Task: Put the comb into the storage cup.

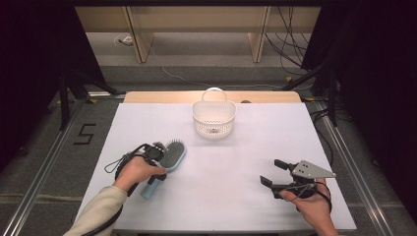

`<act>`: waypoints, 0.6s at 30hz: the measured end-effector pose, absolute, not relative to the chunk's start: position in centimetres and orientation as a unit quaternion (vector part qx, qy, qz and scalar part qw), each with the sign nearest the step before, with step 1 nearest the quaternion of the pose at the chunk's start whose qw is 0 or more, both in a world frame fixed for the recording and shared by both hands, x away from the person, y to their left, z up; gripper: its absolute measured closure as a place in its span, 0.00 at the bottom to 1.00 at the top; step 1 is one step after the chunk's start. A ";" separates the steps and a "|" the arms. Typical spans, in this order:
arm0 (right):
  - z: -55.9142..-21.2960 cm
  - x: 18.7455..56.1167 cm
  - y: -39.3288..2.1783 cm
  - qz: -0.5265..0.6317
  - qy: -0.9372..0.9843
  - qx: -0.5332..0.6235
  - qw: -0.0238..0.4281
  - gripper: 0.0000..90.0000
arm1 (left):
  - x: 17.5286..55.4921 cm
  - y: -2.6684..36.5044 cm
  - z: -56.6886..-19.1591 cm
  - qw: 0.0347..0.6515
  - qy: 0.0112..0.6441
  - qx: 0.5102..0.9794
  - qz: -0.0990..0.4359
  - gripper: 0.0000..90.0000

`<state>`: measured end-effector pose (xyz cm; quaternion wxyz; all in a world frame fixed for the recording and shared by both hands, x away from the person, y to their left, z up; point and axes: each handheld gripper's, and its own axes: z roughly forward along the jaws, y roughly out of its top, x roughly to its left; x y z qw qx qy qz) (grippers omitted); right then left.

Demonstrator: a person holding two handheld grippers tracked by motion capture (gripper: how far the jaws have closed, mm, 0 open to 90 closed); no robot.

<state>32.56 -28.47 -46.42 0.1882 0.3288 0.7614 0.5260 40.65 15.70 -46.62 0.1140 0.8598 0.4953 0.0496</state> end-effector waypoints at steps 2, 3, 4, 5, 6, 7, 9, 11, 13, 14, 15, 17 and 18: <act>-46.4 32.6 -28.4 0.526 0.761 0.329 0.188 0.21 | 40.7 15.4 -46.5 0.107 0.496 0.860 0.048 0.65; -46.4 32.6 -28.4 0.526 0.761 0.329 0.188 0.21 | 40.7 15.4 -46.5 0.107 0.496 0.860 0.048 0.66; -46.4 32.6 -28.4 0.527 0.761 0.328 0.188 0.21 | 40.7 15.3 -46.5 0.105 0.494 0.862 0.048 0.66; -46.4 32.6 -28.4 0.526 0.762 0.328 0.188 0.21 | 40.7 15.2 -46.5 0.103 0.494 0.862 0.047 0.68; -46.4 32.6 -28.4 0.526 0.762 0.328 0.188 0.21 | 40.7 15.1 -46.5 0.101 0.496 0.861 0.047 0.70; -46.4 32.5 -28.4 0.526 0.762 0.329 0.186 0.21 | 40.7 15.1 -46.5 0.099 0.497 0.861 0.046 0.71; -46.4 32.6 -28.4 0.526 0.762 0.328 0.187 0.21 | 40.8 15.0 -46.5 0.098 0.501 0.859 0.045 0.72; -46.5 32.6 -28.4 0.526 0.763 0.328 0.186 0.21 | 40.8 15.0 -46.4 0.095 0.505 0.857 0.044 0.74; -46.5 32.6 -28.4 0.526 0.763 0.328 0.185 0.21 | 40.8 14.9 -46.4 0.094 0.507 0.856 0.045 0.75; -46.5 32.6 -28.4 0.526 0.763 0.328 0.185 0.21 | 40.8 14.9 -46.4 0.094 0.509 0.855 0.045 0.75; -46.5 32.6 -28.4 0.526 0.762 0.328 0.185 0.21 | 40.8 14.9 -46.4 0.095 0.512 0.853 0.044 0.76; -46.5 32.6 -28.4 0.527 0.762 0.328 0.185 0.21 | 40.8 14.9 -46.4 0.096 0.518 0.849 0.044 0.76; -46.5 32.6 -28.4 0.526 0.762 0.328 0.185 0.21 | 40.8 14.9 -46.4 0.097 0.520 0.847 0.044 0.77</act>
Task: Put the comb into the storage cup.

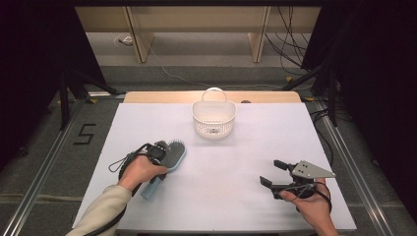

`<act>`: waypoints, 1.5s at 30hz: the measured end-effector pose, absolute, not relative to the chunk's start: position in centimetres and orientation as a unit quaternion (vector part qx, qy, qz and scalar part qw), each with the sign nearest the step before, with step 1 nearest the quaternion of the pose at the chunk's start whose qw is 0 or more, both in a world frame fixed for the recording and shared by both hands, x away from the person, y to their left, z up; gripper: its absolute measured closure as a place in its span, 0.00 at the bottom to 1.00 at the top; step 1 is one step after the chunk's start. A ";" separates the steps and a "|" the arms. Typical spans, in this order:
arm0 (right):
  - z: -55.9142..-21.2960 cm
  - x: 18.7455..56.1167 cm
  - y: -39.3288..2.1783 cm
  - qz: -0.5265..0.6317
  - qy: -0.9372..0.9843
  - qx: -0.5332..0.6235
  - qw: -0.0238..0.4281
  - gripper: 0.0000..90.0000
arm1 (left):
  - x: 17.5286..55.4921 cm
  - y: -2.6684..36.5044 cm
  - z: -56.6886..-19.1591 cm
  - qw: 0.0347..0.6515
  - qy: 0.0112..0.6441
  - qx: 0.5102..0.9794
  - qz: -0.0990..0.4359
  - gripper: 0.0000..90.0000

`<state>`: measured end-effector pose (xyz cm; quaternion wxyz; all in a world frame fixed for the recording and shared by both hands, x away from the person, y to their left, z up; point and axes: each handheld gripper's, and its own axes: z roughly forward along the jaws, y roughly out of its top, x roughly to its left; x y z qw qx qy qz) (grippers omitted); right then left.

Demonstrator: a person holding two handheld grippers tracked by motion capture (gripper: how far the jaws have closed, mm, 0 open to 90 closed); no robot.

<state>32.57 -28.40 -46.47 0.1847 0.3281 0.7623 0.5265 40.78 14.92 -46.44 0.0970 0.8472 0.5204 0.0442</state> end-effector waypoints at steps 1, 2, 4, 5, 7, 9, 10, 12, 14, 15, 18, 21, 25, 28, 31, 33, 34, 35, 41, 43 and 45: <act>-46.5 32.6 -28.4 0.526 0.763 0.328 0.185 0.21 | 40.8 14.9 -46.4 0.096 0.521 0.847 0.045 0.77; -46.5 32.6 -28.4 0.526 0.763 0.328 0.185 0.21 | 40.8 14.9 -46.4 0.096 0.521 0.847 0.045 0.77; -46.5 32.5 -28.4 0.525 0.763 0.328 0.185 0.21 | 40.7 14.9 -46.4 0.097 0.522 0.846 0.046 0.77; -46.5 32.6 -28.4 0.526 0.762 0.328 0.185 0.21 | 40.7 14.9 -46.4 0.097 0.522 0.846 0.047 0.77; -46.5 32.6 -28.4 0.526 0.762 0.328 0.185 0.21 | 40.7 14.9 -46.4 0.097 0.522 0.846 0.048 0.77; -46.5 32.6 -28.4 0.526 0.763 0.328 0.185 0.21 | 40.6 15.0 -46.4 0.101 0.521 0.846 0.050 0.77; -46.5 32.6 -28.4 0.526 0.763 0.328 0.185 0.21 | 40.6 15.0 -46.4 0.101 0.521 0.846 0.050 0.77; -46.5 32.6 -28.4 0.526 0.763 0.328 0.185 0.21 | 40.6 15.0 -46.5 0.103 0.520 0.846 0.049 0.77; -46.5 32.5 -28.4 0.526 0.763 0.328 0.185 0.21 | 40.6 15.0 -46.4 0.104 0.521 0.846 0.050 0.77; -46.5 32.5 -28.4 0.526 0.763 0.327 0.185 0.21 | 40.6 15.0 -46.4 0.105 0.521 0.846 0.051 0.77; -46.4 32.5 -28.4 0.527 0.762 0.328 0.185 0.21 | 40.5 15.1 -46.5 0.111 0.522 0.844 0.053 0.77; -46.4 32.5 -28.5 0.527 0.762 0.328 0.185 0.21 | 40.4 15.1 -46.5 0.111 0.519 0.846 0.055 0.78; -46.4 32.5 -28.5 0.527 0.763 0.327 0.184 0.21 | 40.4 15.0 -46.5 0.118 0.519 0.845 0.059 0.78; -46.4 32.5 -28.5 0.527 0.763 0.328 0.184 0.21 | 40.4 15.0 -46.3 0.121 0.514 0.847 0.063 0.78; -46.4 32.5 -28.5 0.527 0.763 0.328 0.184 0.21 | 40.3 15.1 -46.1 0.128 0.504 0.851 0.072 0.78; -46.4 32.5 -28.5 0.526 0.763 0.328 0.184 0.21 | 40.2 15.1 -45.9 0.127 0.494 0.856 0.080 0.78; -46.4 32.5 -28.5 0.527 0.763 0.327 0.184 0.21 | 40.2 15.1 -45.8 0.129 0.488 0.859 0.089 0.78; -46.4 32.5 -28.5 0.527 0.763 0.327 0.184 0.21 | 40.2 15.1 -45.8 0.129 0.488 0.859 0.089 0.78; -46.4 32.5 -28.5 0.527 0.762 0.327 0.185 0.21 | 40.0 15.0 -45.2 0.153 0.488 0.854 0.094 0.78; -46.4 32.5 -28.5 0.527 0.762 0.327 0.185 0.21 | 40.0 15.1 -45.0 0.159 0.487 0.853 0.099 0.78; -46.4 32.5 -28.6 0.527 0.762 0.327 0.185 0.21 | 40.0 15.1 -44.8 0.164 0.485 0.852 0.106 0.78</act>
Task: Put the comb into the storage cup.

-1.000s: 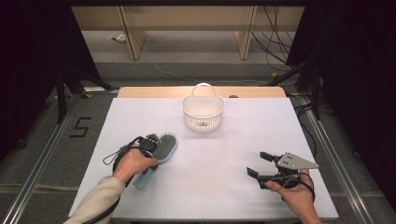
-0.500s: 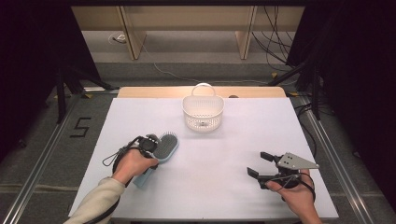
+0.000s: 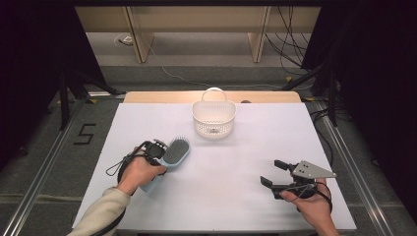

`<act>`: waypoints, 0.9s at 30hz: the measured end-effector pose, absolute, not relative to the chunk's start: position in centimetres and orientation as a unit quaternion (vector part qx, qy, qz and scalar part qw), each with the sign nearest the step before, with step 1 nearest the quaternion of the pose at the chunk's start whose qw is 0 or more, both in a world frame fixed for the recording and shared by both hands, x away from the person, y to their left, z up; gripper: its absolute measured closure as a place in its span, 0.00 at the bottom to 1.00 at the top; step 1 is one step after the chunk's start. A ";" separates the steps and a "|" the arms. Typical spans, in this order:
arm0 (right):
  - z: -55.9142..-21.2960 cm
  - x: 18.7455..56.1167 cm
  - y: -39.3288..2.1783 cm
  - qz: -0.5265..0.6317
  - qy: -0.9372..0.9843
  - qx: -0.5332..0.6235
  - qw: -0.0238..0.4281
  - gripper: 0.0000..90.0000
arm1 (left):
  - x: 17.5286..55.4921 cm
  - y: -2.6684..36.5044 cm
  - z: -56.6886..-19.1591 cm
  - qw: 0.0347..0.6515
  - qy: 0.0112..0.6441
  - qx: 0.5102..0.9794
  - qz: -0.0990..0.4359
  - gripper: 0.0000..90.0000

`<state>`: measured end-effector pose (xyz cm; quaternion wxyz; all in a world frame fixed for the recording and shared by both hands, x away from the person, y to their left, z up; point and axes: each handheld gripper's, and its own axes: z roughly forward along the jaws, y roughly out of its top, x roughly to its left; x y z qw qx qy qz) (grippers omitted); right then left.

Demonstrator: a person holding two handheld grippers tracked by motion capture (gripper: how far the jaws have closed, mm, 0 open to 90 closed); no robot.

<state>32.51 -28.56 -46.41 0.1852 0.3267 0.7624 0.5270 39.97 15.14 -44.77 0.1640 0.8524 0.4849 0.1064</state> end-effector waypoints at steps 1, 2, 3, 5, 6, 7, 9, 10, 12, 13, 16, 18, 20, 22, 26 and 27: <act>-46.4 32.5 -28.6 0.527 0.762 0.327 0.185 0.21 | 39.9 15.2 -44.6 0.171 0.485 0.850 0.112 0.78; -46.4 32.5 -28.6 0.527 0.762 0.327 0.185 0.21 | 39.9 15.2 -44.5 0.174 0.485 0.849 0.113 0.78; -46.4 32.5 -28.5 0.527 0.762 0.327 0.185 0.21 | 39.9 15.2 -44.4 0.175 0.484 0.850 0.112 0.78; -46.4 32.5 -28.5 0.527 0.762 0.327 0.185 0.21 | 39.9 15.3 -44.2 0.190 0.488 0.845 0.111 0.78; -46.4 32.5 -28.5 0.527 0.762 0.327 0.184 0.21 | 40.0 15.3 -44.1 0.192 0.487 0.844 0.115 0.78; -46.4 32.5 -28.5 0.527 0.762 0.327 0.185 0.21 | 40.0 15.4 -44.1 0.192 0.487 0.844 0.118 0.78; -46.4 32.5 -28.5 0.527 0.762 0.327 0.185 0.21 | 40.0 15.5 -44.0 0.201 0.488 0.841 0.119 0.78; -46.4 32.5 -28.5 0.527 0.762 0.327 0.185 0.21 | 40.1 15.6 -44.0 0.205 0.488 0.840 0.120 0.78; -46.4 32.5 -28.5 0.527 0.762 0.327 0.185 0.21 | 40.1 15.7 -43.9 0.216 0.486 0.837 0.129 0.78; -46.4 32.5 -28.5 0.528 0.762 0.327 0.184 0.21 | 40.1 15.8 -43.8 0.221 0.485 0.835 0.135 0.78; -46.4 32.5 -28.6 0.527 0.762 0.327 0.185 0.21 | 40.2 16.1 -43.6 0.244 0.484 0.827 0.147 0.78; -46.4 32.5 -28.6 0.527 0.762 0.327 0.185 0.21 | 40.2 16.3 -43.5 0.255 0.481 0.824 0.158 0.78; -46.4 32.5 -28.6 0.527 0.762 0.327 0.185 0.21 | 40.2 16.6 -43.5 0.267 0.481 0.818 0.163 0.78; -46.4 32.5 -28.5 0.527 0.762 0.327 0.185 0.21 | 40.3 16.9 -43.5 0.278 0.493 0.809 0.163 0.78; -46.4 32.5 -28.6 0.528 0.762 0.327 0.185 0.21 | 40.3 17.2 -43.4 0.298 0.495 0.797 0.173 0.78; -46.4 32.5 -28.6 0.528 0.762 0.326 0.185 0.21 | 40.3 17.3 -43.3 0.301 0.494 0.796 0.178 0.78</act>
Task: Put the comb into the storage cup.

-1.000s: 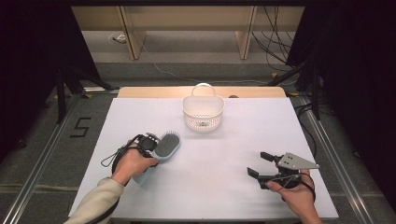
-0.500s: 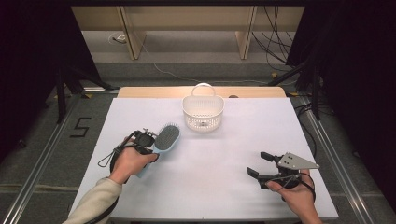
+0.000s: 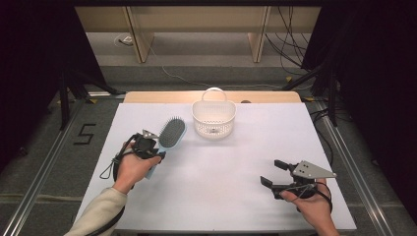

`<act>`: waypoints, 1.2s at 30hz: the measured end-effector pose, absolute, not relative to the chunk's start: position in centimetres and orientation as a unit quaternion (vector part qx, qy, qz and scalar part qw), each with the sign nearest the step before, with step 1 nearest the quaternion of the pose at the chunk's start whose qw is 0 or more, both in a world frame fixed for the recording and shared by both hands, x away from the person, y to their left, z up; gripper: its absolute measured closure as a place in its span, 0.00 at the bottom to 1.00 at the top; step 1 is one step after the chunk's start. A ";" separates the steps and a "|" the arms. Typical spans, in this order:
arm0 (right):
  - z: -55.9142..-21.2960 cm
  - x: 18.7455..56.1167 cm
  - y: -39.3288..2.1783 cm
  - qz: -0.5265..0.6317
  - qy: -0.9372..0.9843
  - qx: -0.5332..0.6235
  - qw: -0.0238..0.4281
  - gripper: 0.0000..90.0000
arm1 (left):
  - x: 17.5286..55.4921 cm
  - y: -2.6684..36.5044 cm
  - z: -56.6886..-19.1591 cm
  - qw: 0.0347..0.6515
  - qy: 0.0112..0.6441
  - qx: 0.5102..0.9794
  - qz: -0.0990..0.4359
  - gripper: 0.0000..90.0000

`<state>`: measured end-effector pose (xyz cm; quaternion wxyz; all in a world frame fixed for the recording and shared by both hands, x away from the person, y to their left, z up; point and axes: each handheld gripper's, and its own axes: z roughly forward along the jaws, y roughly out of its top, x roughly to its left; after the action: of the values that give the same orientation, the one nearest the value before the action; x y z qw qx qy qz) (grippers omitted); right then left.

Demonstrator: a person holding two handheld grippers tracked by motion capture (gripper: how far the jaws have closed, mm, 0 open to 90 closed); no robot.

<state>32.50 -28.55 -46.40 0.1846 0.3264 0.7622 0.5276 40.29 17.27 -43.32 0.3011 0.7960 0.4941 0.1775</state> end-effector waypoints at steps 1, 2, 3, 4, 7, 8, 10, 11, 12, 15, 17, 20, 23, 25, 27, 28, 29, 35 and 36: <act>-46.4 32.5 -28.5 0.528 0.762 0.326 0.185 0.21 | 40.3 17.3 -43.3 0.306 0.492 0.795 0.183 0.78; -46.4 32.5 -28.5 0.528 0.762 0.327 0.185 0.21 | 40.3 17.4 -43.3 0.312 0.490 0.792 0.188 0.78; -46.4 32.5 -28.6 0.528 0.762 0.327 0.184 0.21 | 40.3 17.4 -43.3 0.319 0.491 0.788 0.191 0.78; -46.4 32.5 -28.6 0.528 0.762 0.327 0.184 0.21 | 40.3 17.4 -43.3 0.325 0.492 0.784 0.193 0.78; -46.4 32.5 -28.6 0.528 0.762 0.327 0.184 0.21 | 40.2 17.4 -43.2 0.335 0.487 0.782 0.199 0.78; -46.4 32.5 -28.6 0.528 0.762 0.326 0.184 0.21 | 40.2 17.5 -43.2 0.339 0.486 0.780 0.203 0.78; -46.4 32.5 -28.6 0.529 0.762 0.327 0.184 0.21 | 40.2 17.5 -43.2 0.344 0.485 0.777 0.206 0.78; -46.4 32.5 -28.6 0.529 0.762 0.327 0.184 0.21 | 40.2 17.5 -43.2 0.347 0.483 0.776 0.208 0.78; -46.4 32.5 -28.6 0.529 0.762 0.327 0.183 0.21 | 40.2 17.5 -43.2 0.347 0.482 0.777 0.207 0.78; -46.4 32.5 -28.6 0.529 0.762 0.327 0.183 0.21 | 40.3 17.6 -43.2 0.352 0.482 0.775 0.205 0.78; -46.4 32.5 -28.6 0.529 0.762 0.327 0.184 0.21 | 40.3 17.7 -43.2 0.359 0.481 0.775 0.198 0.78; -46.4 32.5 -28.6 0.528 0.762 0.327 0.183 0.21 | 40.3 17.7 -43.2 0.362 0.479 0.773 0.204 0.78; -46.4 32.5 -28.6 0.529 0.762 0.326 0.184 0.21 | 40.3 17.8 -43.1 0.364 0.478 0.771 0.211 0.78; -46.4 32.5 -28.6 0.528 0.762 0.327 0.184 0.21 | 40.3 17.8 -43.1 0.364 0.477 0.771 0.212 0.78; -46.4 32.5 -28.6 0.528 0.762 0.326 0.184 0.21 | 40.3 17.9 -43.1 0.367 0.475 0.770 0.217 0.78; -46.4 32.5 -28.6 0.529 0.762 0.326 0.185 0.21 | 40.3 17.9 -43.1 0.367 0.475 0.770 0.217 0.78; -46.4 32.5 -28.6 0.529 0.762 0.326 0.185 0.21 | 40.3 17.9 -43.1 0.371 0.476 0.767 0.218 0.78; -46.4 32.5 -28.6 0.529 0.762 0.327 0.184 0.21 | 40.4 18.1 -43.0 0.377 0.471 0.765 0.224 0.77; -46.4 32.5 -28.6 0.529 0.761 0.327 0.184 0.21 | 40.4 18.1 -43.0 0.380 0.473 0.762 0.224 0.77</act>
<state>32.48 -28.58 -46.41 0.1838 0.3270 0.7614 0.5288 40.39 18.12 -43.02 0.3802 0.7625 0.4731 0.2241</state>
